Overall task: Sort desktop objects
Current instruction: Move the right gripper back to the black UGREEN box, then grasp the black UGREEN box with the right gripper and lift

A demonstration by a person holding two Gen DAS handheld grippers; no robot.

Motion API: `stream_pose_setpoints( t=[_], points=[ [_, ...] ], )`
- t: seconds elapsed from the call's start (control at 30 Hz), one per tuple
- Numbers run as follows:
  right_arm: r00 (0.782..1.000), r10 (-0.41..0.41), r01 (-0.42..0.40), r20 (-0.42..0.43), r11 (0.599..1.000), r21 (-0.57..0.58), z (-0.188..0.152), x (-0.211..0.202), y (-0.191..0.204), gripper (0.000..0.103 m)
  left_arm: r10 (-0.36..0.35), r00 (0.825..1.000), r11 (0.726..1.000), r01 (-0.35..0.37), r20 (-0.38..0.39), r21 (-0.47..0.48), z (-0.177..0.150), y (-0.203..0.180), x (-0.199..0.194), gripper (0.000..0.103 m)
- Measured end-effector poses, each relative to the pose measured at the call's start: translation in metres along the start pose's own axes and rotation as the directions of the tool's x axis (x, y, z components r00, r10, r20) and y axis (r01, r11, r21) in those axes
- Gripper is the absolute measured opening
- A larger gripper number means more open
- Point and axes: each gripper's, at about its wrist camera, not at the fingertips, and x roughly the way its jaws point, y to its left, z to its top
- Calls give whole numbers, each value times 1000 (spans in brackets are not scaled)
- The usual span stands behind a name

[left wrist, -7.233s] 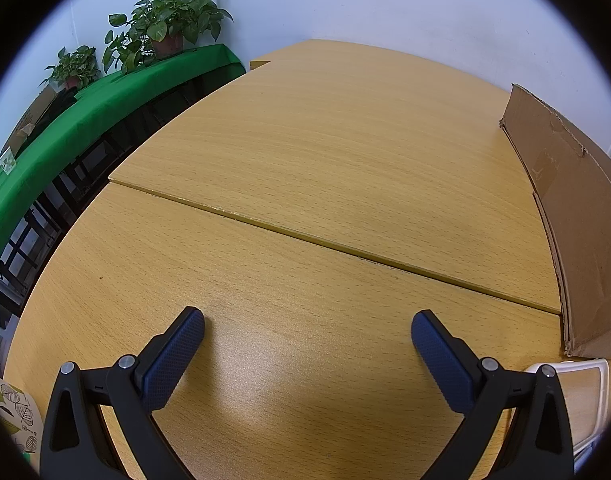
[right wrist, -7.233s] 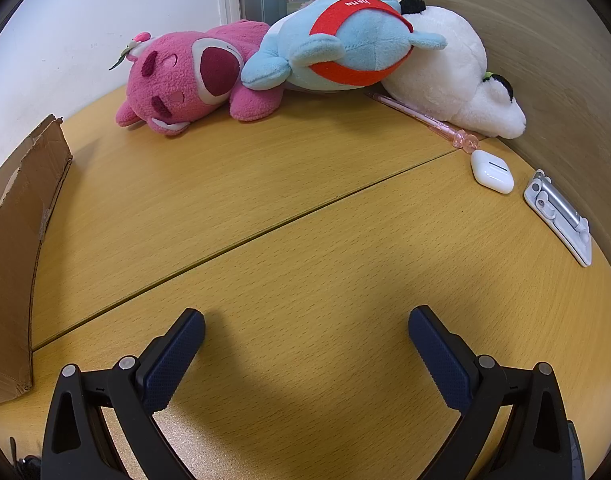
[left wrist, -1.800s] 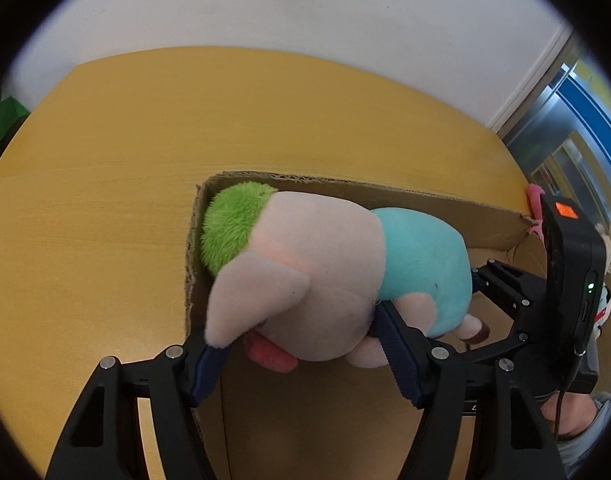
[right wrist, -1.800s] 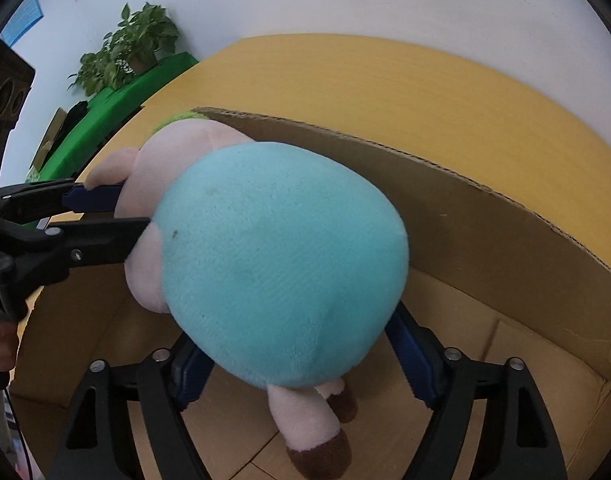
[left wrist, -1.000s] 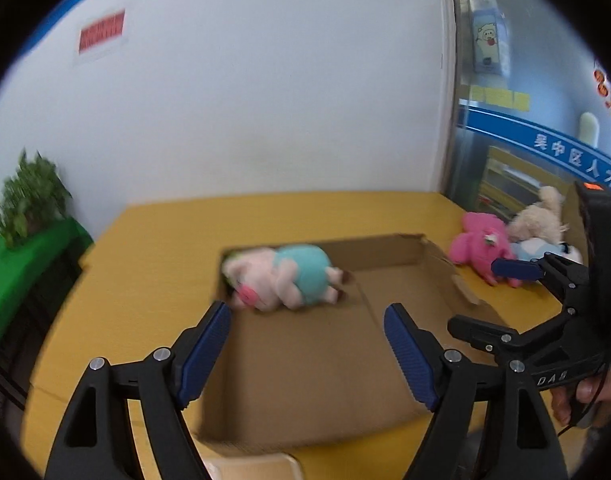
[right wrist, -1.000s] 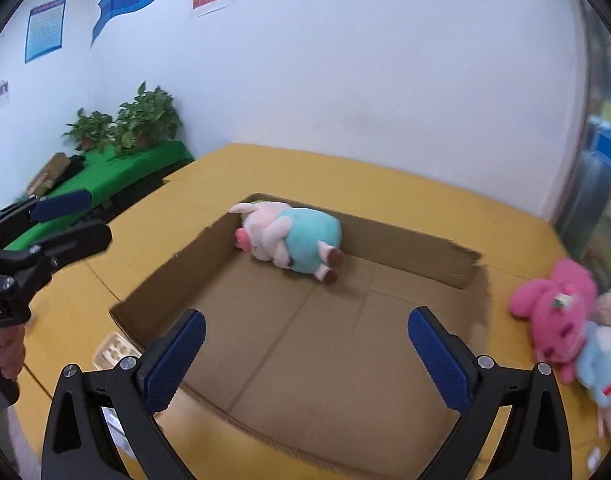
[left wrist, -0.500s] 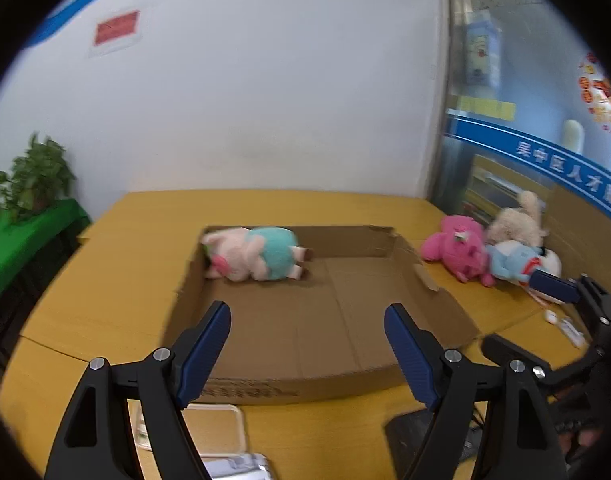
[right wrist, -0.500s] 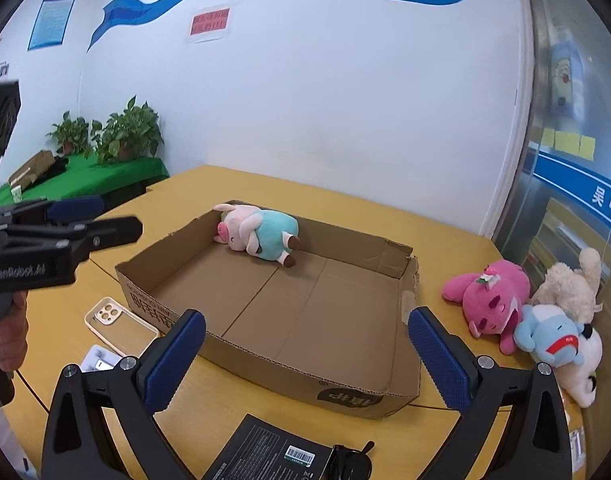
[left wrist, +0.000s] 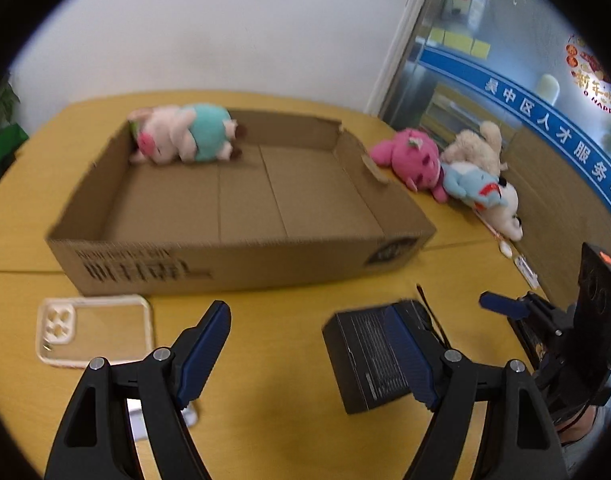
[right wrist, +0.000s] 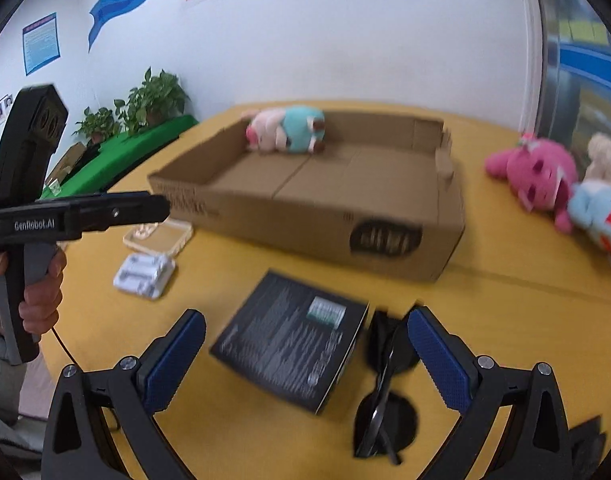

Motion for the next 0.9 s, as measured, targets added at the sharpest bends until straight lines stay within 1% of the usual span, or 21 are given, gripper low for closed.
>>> stream_pose_setpoints(
  t=[0.1,0.17,0.23,0.4,0.43,0.5,0.53,0.6,0.63,0.7,0.77,0.8,0.83,0.9],
  points=[
    [995,1,-2,-98,1000,-16,-22,25,8,101,-23,998,1000,23,-62,-14,-10,0,22,79],
    [990,-2,-1,-138,1000,-26,-29,38,14,101,-42,993,999,40,-108,-23,-17,1,34,79],
    [986,0,-6,-165,999,-33,-35,50,18,101,-52,990,998,48,-129,-28,-22,3,39,79],
    [980,-14,1,-198,998,-68,-39,69,30,100,-69,985,996,59,-161,-67,-33,15,50,79],
    [980,13,-29,-198,997,-75,-39,69,35,99,-73,984,995,62,-165,-73,-35,18,52,79],
    [976,99,-115,-193,990,-77,-39,65,43,99,-94,979,993,79,-181,-89,-38,23,57,79],
    [978,109,-126,-180,988,-87,-40,63,46,99,-104,976,992,87,-190,-93,-39,23,61,79],
    [984,56,-75,-169,992,-103,-40,62,46,99,-117,972,991,100,-205,-91,-41,24,68,79],
    [983,45,-62,-177,994,-93,-41,65,43,99,-124,969,990,107,-212,-90,-42,24,72,79],
    [980,44,-53,-195,998,-44,-43,71,35,98,-173,961,982,152,-217,-111,-43,24,77,79],
    [977,48,-57,-207,998,-35,-42,76,33,97,-212,951,974,188,-226,-124,-44,23,81,79],
    [976,38,-48,-213,998,-46,-42,78,36,94,-226,946,971,201,-230,-127,-45,22,82,79],
    [975,32,-47,-220,997,-61,-44,81,39,87,-245,939,967,220,-241,-128,-46,20,83,79],
    [972,58,-74,-226,995,-65,-44,85,45,78,-275,929,960,251,-247,-126,-48,15,83,74]
  ],
)
